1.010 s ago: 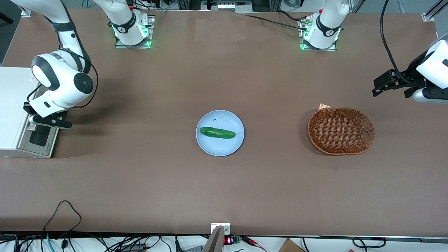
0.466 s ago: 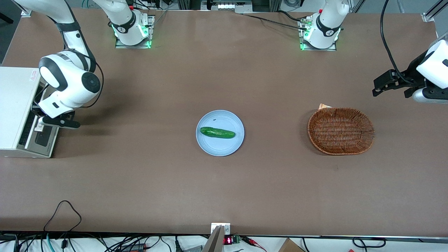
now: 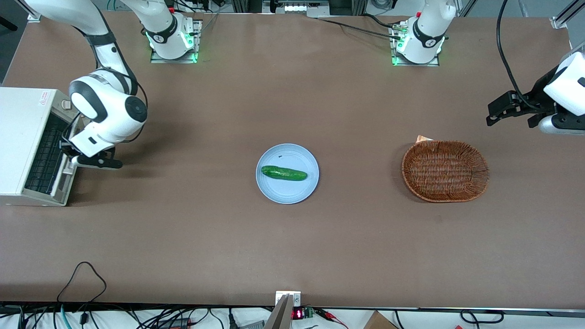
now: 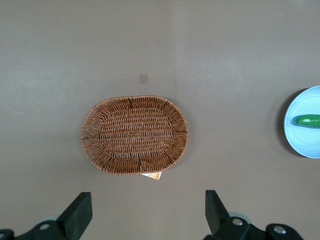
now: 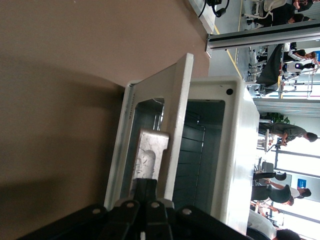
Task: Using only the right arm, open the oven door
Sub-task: 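Pull the handle with the right gripper, swinging the door down open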
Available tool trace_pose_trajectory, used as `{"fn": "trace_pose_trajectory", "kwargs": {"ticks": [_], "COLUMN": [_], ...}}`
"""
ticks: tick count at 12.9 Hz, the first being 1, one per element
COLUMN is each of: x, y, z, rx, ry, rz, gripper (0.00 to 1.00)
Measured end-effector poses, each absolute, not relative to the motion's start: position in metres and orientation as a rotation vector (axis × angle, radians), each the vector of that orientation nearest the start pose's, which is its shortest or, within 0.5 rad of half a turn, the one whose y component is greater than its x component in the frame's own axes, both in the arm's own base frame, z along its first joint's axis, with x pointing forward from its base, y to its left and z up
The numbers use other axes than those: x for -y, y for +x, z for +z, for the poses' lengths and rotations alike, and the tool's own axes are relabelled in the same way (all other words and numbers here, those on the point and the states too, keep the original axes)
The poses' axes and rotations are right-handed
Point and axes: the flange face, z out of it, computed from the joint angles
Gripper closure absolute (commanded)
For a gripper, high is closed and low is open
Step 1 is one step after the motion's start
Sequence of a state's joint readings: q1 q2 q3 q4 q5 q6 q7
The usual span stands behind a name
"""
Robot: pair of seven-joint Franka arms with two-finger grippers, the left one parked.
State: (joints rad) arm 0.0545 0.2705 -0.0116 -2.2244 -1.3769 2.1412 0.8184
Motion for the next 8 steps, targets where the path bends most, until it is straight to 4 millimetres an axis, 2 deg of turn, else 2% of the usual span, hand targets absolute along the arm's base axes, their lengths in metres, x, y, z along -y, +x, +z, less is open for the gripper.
{"fn": "trace_pose_trajectory", "kwargs": {"ticks": [4, 8], "x": [-0.008, -0.019], "y": [0.533, 0.533], "z": [0.219, 0.198], "rx": [-0.312, -0.342], "ry": [2.135, 2.157], "rz": [0.185, 0.179], "gripper": [1.00, 1.00]}}
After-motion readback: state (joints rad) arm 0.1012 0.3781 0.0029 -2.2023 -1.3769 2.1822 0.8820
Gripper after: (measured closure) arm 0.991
